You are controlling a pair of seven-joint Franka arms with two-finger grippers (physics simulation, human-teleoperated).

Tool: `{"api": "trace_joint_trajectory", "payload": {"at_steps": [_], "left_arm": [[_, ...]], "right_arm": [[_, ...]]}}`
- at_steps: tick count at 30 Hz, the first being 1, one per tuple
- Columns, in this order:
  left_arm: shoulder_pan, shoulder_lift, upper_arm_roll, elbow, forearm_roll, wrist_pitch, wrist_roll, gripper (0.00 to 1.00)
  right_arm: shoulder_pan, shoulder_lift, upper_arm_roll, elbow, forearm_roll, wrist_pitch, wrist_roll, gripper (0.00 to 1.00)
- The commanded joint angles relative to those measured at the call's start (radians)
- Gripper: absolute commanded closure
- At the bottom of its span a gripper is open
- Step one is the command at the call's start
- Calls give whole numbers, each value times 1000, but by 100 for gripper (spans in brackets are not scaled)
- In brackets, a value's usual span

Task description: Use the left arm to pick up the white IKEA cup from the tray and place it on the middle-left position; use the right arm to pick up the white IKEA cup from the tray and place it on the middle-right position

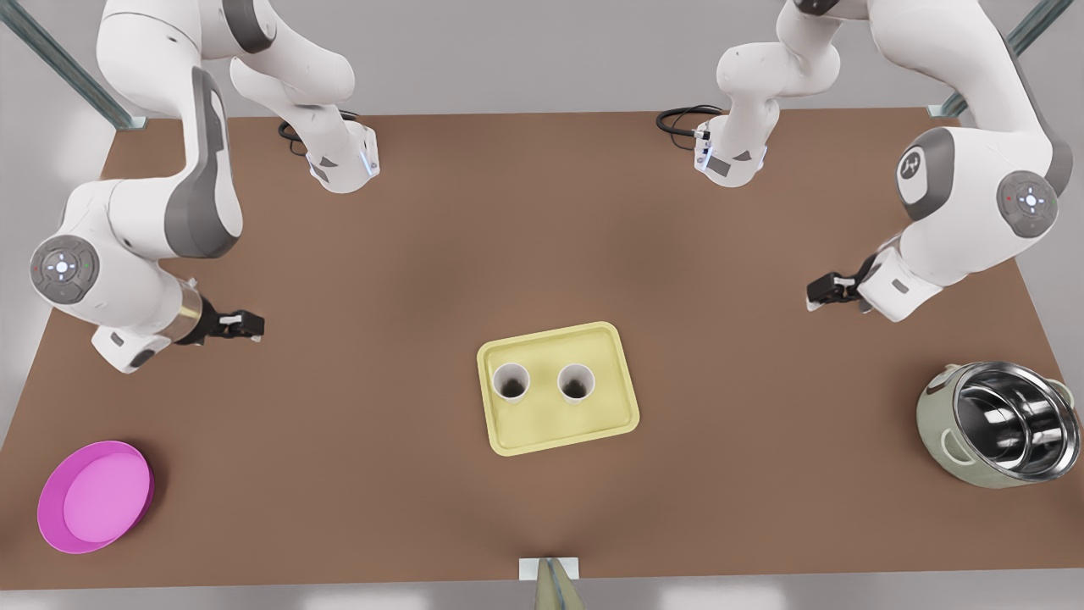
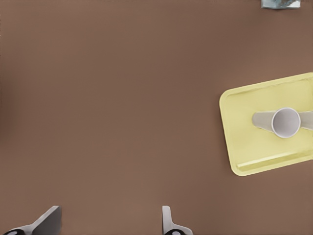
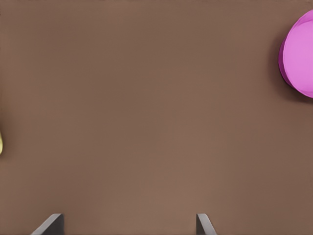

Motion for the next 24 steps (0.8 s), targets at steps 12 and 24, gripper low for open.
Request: {"api": "trace_joint_trajectory", "payload": {"at_steps": [12, 24], "left_arm": [[-309, 361, -108, 103, 131, 352, -536, 0], [-431, 560, -107, 139, 249, 537, -710, 0]], "right_arm": [[195, 158, 2, 8, 67, 220, 235, 0], [417, 319, 3, 4, 85, 383, 410, 0]]}}
